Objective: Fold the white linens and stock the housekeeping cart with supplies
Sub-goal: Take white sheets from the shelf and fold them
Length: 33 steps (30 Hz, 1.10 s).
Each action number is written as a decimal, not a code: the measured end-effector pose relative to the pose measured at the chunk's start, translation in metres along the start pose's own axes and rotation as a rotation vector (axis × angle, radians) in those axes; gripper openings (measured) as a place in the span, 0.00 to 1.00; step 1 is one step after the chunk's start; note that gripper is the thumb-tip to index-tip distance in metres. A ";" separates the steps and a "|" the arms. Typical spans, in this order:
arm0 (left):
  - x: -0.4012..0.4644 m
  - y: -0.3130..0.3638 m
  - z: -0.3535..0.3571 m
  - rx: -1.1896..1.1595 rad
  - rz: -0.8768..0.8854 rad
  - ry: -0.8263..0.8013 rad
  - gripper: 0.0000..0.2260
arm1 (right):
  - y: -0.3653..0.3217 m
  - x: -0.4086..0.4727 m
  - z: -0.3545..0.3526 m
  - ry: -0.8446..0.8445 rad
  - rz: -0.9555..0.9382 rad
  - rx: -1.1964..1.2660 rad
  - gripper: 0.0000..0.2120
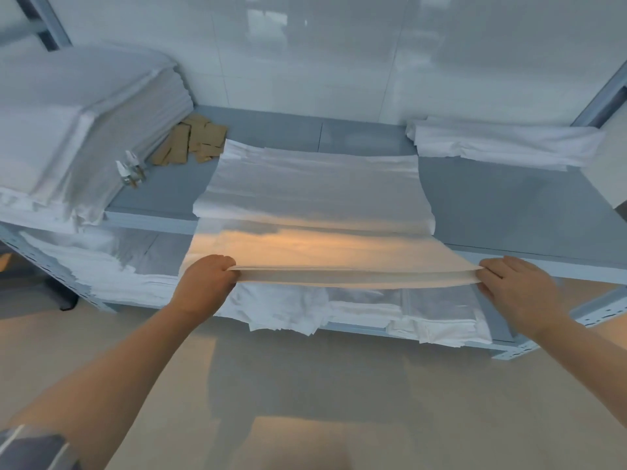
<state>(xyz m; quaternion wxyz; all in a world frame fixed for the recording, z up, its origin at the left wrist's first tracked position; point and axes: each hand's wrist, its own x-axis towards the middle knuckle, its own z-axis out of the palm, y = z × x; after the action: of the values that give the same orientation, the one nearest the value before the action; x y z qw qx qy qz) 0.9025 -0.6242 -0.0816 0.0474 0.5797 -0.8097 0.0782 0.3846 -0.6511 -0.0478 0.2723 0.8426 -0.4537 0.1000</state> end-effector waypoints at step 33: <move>0.248 -0.125 -0.034 0.193 -0.193 0.308 0.05 | 0.069 0.228 0.101 0.067 0.814 0.591 0.08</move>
<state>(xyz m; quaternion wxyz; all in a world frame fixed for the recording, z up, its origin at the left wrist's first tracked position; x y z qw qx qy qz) 0.9399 -0.8884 0.0027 0.1222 0.6378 -0.7222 0.2382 0.4494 -0.8987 -0.0114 -0.0246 0.6349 -0.6887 0.3494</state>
